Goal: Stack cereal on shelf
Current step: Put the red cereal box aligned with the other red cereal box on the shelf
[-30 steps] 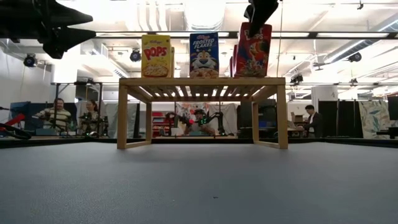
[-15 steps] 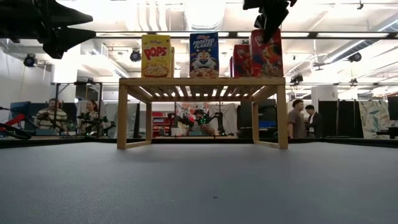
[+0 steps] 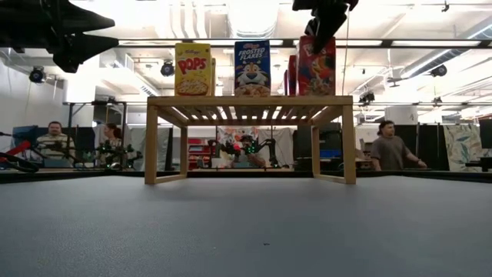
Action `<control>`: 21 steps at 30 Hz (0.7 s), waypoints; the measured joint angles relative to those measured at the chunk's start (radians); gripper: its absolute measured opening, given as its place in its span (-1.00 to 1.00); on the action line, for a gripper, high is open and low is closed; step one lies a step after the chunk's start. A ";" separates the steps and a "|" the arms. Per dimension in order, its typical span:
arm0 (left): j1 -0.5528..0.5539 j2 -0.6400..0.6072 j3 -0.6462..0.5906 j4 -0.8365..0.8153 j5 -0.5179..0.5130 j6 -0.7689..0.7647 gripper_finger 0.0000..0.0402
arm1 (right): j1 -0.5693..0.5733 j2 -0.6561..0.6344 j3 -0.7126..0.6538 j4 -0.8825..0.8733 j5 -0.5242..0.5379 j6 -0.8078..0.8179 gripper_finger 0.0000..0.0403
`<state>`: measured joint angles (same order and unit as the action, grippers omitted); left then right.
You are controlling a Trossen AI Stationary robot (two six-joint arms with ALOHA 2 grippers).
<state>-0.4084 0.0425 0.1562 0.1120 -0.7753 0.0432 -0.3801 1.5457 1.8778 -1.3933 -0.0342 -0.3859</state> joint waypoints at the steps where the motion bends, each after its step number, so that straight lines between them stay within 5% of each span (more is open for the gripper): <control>1: 0.000 0.000 0.000 0.000 0.000 0.000 0.27 | 0.000 0.002 0.000 0.002 0.000 0.000 -0.18; 21: 0.000 0.000 0.000 0.000 0.000 0.000 0.27 | 0.000 0.009 0.000 0.040 0.010 0.000 -0.17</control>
<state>-0.4084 0.0425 0.1562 0.1117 -0.7750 0.0429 -0.3801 1.5543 1.8778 -1.3529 -0.0246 -0.3855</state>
